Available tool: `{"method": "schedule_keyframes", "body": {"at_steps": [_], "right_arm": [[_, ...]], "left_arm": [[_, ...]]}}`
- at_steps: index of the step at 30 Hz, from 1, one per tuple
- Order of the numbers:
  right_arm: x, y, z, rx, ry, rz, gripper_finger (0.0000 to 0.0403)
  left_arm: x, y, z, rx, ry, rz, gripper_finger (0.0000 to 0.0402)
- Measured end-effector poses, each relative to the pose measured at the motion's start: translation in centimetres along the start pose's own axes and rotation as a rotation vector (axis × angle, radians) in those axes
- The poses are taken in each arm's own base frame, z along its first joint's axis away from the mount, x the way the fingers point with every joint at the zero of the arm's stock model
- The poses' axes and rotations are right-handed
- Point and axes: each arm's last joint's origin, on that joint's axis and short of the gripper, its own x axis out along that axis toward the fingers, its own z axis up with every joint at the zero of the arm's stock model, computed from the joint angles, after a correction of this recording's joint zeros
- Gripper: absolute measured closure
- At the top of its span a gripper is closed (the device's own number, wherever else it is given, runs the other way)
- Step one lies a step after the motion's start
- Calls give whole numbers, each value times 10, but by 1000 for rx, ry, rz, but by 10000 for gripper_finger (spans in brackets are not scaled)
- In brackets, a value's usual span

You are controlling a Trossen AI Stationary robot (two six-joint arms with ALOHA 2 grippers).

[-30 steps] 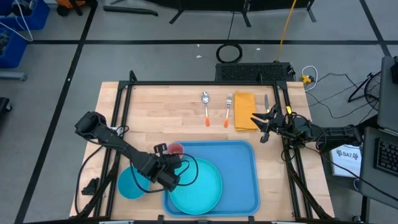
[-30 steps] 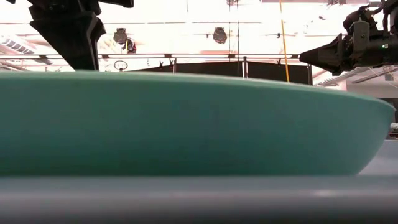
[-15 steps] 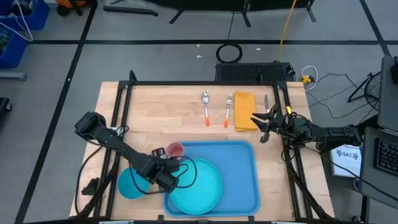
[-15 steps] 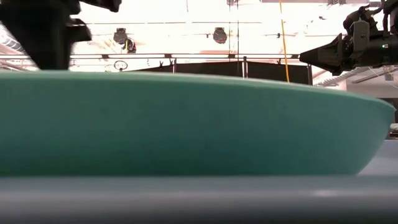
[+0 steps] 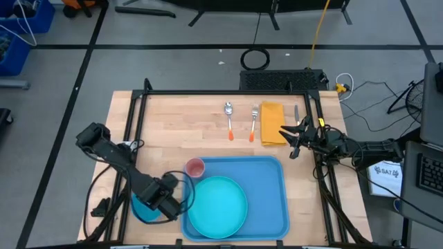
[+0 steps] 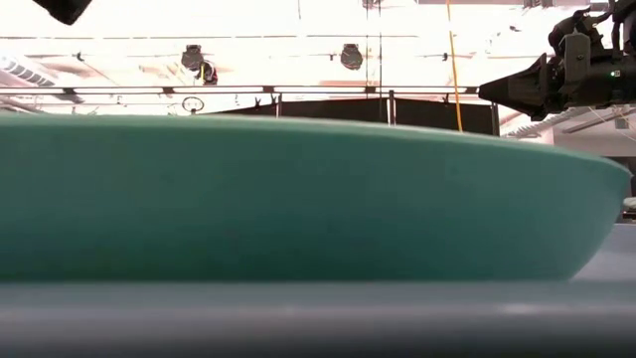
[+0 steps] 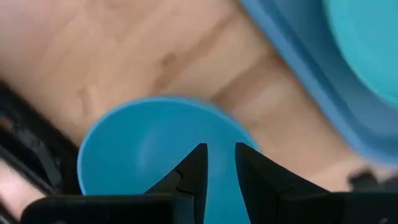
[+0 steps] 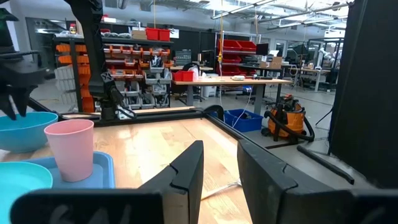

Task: Set up tray
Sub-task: Stack the blue bowl on the light blue plate

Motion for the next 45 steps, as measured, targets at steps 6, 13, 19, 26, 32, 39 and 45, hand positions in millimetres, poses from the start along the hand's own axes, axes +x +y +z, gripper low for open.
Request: {"method": "schedule_keyframes", "body": {"at_steps": [6,13,19,26,32,39,45], "right_arm": [[0,0,3,12,-30,-2,314],[0,0,6,27,-59,-4,314],[0,0,6,56,-58,-3,314],[0,-1,6,40,-58,-8,314],[0,-1,6,24,-61,-9,314],[0,-1,6,24,-61,-10,314],[0,-1,6,23,-61,-9,314]], "left_arm": [[-2,1,18,-176,-52,-11,314],[-2,2,30,-483,-120,-20,314],[-2,4,27,-681,-94,3,314],[-1,4,12,-827,-37,22,314],[0,2,-1,-870,-27,2,314],[3,3,5,-889,-9,27,314],[29,1,5,-884,78,18,314]]}}
